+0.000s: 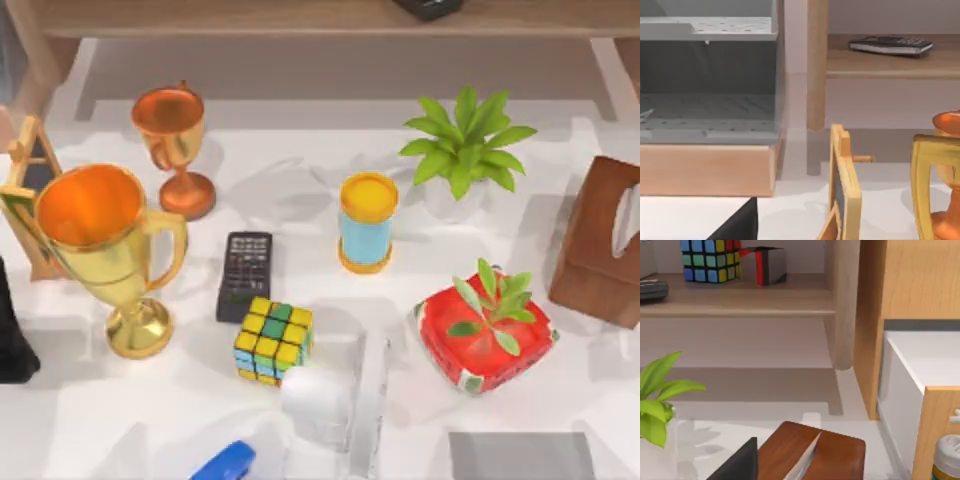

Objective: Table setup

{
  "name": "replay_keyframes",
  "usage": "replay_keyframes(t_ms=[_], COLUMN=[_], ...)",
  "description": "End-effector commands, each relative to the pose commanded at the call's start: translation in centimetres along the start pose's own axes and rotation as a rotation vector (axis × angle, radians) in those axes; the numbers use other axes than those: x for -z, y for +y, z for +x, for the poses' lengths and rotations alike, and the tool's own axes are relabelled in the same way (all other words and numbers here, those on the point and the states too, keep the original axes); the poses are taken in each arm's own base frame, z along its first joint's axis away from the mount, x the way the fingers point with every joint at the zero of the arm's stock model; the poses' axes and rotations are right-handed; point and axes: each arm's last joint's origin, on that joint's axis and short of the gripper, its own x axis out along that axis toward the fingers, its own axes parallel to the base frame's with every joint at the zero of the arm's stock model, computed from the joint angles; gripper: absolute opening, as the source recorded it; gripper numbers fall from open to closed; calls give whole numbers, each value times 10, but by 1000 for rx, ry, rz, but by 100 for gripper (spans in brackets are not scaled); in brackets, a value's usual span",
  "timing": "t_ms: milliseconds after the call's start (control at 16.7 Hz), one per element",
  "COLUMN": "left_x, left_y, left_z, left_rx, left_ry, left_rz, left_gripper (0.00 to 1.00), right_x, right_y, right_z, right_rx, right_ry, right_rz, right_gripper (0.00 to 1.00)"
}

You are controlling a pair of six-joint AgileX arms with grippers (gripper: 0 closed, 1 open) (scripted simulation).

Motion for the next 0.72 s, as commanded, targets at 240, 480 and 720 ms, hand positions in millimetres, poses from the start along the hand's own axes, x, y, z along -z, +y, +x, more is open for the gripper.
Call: replay_keyframes(t_ms=[240,480,720], left_x=[0,0,0], left_y=[0,0,0], left_z=[0,0,0], left_rx=[0,0,0], left_ry=[0,0,0], left_rz=[0,0,0], left_gripper=[100,100,100], right_x=[-5,-41,-103], right_y=[0,-3,-10], right_z=[0,5,35], right_rx=[3,21,48], right_ry=[21,142,346], right_rz=[-6,-40,-85], right_gripper=[100,100,100])
